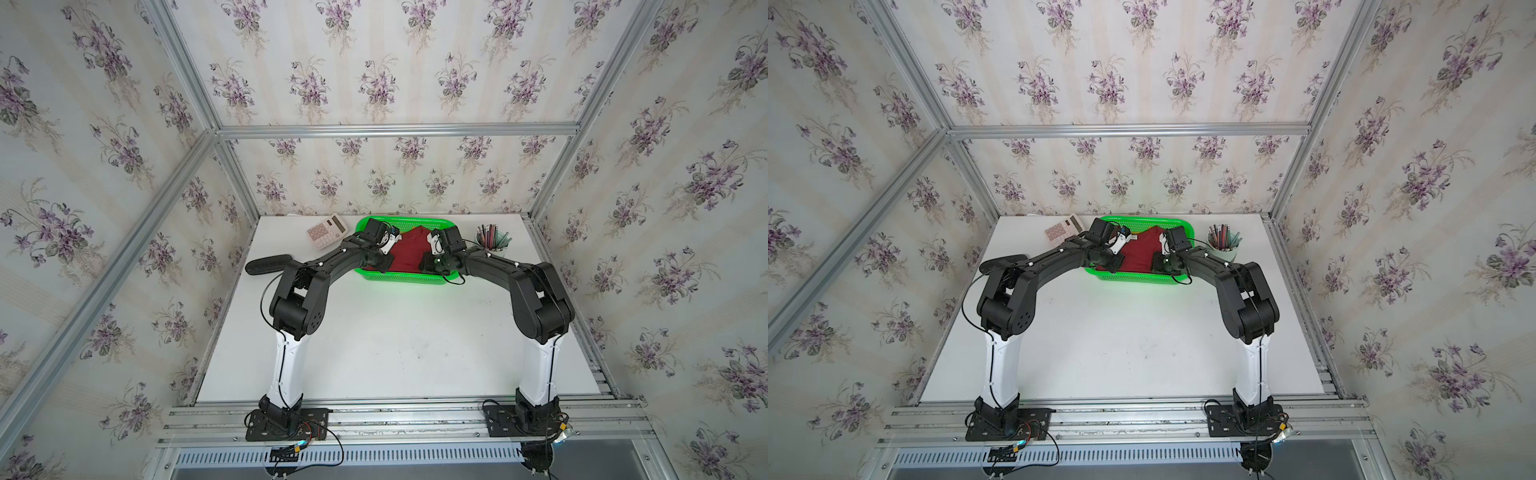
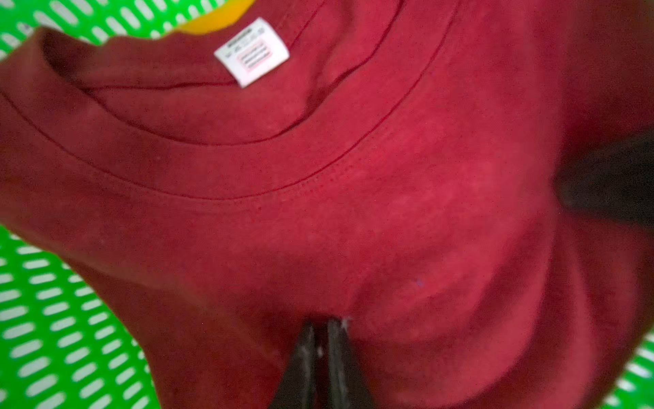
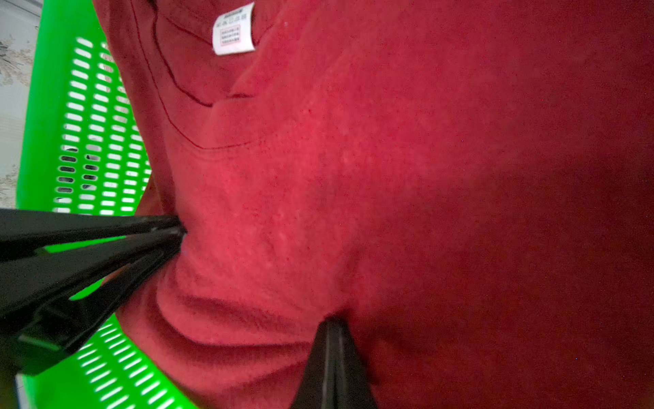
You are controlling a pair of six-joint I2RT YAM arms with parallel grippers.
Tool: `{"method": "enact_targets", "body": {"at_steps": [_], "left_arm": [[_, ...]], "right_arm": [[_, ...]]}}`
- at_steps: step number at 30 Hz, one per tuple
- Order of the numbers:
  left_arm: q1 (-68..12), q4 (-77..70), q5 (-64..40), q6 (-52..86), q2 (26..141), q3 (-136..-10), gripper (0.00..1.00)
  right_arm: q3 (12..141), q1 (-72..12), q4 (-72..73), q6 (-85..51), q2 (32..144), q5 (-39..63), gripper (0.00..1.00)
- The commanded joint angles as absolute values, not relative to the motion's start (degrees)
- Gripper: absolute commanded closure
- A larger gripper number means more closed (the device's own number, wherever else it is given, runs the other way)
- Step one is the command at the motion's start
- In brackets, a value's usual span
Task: Put the folded t-shirts into the basket
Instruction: Place the T-shirt in the bin.
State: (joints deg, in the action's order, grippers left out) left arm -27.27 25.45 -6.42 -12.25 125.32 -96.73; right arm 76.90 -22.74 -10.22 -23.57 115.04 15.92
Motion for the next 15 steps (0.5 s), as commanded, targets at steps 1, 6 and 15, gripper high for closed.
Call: {"method": "enact_targets", "body": {"at_steps": [1, 6, 15], "left_arm": [[-27.2, 38.7, -0.2, -10.7, 127.6, -98.6, 0.88], [-27.2, 41.7, 0.8, -8.2, 127.0, -97.9, 0.83], [-27.0, 43.1, -4.8, -1.3, 119.2, -95.4, 0.75]], "right_arm": [[74.8, -21.8, -16.6, -22.7, 114.0, 8.0, 1.0], [74.3, -21.6, -16.8, -22.4, 112.0, 8.9, 0.99], [76.0, -22.3, -6.0, -25.4, 103.1, 17.1, 0.9]]}}
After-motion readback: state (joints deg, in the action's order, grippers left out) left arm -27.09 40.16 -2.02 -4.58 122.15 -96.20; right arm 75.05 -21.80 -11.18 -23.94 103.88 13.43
